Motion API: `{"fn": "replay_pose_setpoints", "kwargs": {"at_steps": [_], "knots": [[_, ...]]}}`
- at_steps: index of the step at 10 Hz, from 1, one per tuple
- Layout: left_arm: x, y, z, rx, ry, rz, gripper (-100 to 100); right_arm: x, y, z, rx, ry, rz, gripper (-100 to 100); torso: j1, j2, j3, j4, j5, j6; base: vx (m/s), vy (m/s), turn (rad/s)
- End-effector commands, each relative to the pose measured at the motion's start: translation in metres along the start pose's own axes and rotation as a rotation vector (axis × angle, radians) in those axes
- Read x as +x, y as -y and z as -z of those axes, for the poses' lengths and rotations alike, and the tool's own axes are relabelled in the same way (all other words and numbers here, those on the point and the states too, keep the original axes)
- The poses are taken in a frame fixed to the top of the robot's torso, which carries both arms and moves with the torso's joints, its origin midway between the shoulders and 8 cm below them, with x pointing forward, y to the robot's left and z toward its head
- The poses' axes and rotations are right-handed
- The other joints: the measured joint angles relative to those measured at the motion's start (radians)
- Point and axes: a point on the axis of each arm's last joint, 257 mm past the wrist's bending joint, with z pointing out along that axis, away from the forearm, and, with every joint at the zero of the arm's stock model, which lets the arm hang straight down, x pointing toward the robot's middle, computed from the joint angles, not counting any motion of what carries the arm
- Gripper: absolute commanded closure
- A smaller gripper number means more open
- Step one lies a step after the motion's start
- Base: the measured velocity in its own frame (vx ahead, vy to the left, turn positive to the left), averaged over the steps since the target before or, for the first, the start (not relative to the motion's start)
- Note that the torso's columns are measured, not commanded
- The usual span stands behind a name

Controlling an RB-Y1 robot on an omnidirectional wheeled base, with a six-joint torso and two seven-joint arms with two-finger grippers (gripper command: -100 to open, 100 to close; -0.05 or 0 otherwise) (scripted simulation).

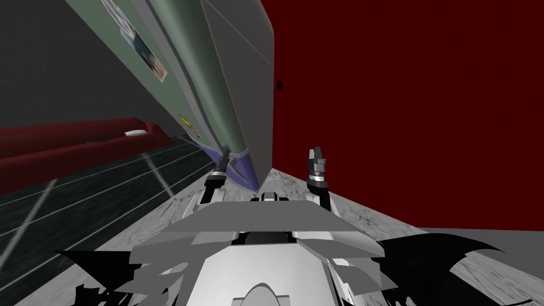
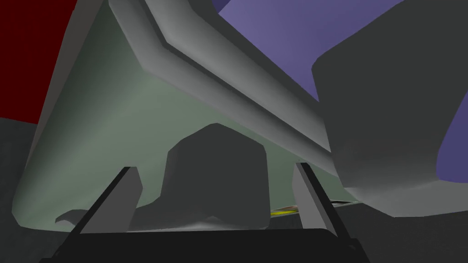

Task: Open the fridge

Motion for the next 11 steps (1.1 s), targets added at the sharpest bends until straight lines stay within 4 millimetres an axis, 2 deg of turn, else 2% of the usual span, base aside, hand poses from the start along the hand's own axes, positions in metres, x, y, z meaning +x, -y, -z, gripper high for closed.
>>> {"fn": "replay_pose_setpoints", "kwargs": {"at_steps": [1,2,4,6,11], "knots": [[0.005,-0.004,0.003,0.000,-0.003,0.002,100,0.000,0.000,0.000,0.000,0.000,0.000,0,0.000,0.001,0.000,0.000,0.000,0.000,-0.042,0.008,0.039],[0.009,-0.007,0.004,0.002,-0.005,0.004,100,0.000,0.000,0.000,0.000,0.000,0.000,0,0.001,0.003,0.002,0.000,0.001,-0.001,-0.085,0.004,0.035],[0.010,0.002,0.004,0.024,-0.019,0.011,100,0.000,0.000,0.000,0.000,0.000,0.000,0,0.001,-0.001,0.000,0.000,0.000,0.000,-0.056,0.065,-0.033],[0.013,0.008,0.005,0.042,-0.037,0.019,100,0.000,0.000,0.000,0.000,0.000,0.000,0,0.013,0.002,0.000,0.004,0.001,-0.002,-0.159,0.249,-0.128],[0.027,0.032,0.011,0.108,-0.114,0.054,100,0.000,0.000,0.000,0.000,0.000,0.000,0,0.008,-0.010,-0.009,0.007,-0.004,-0.005,-0.214,0.277,-0.084]]}}
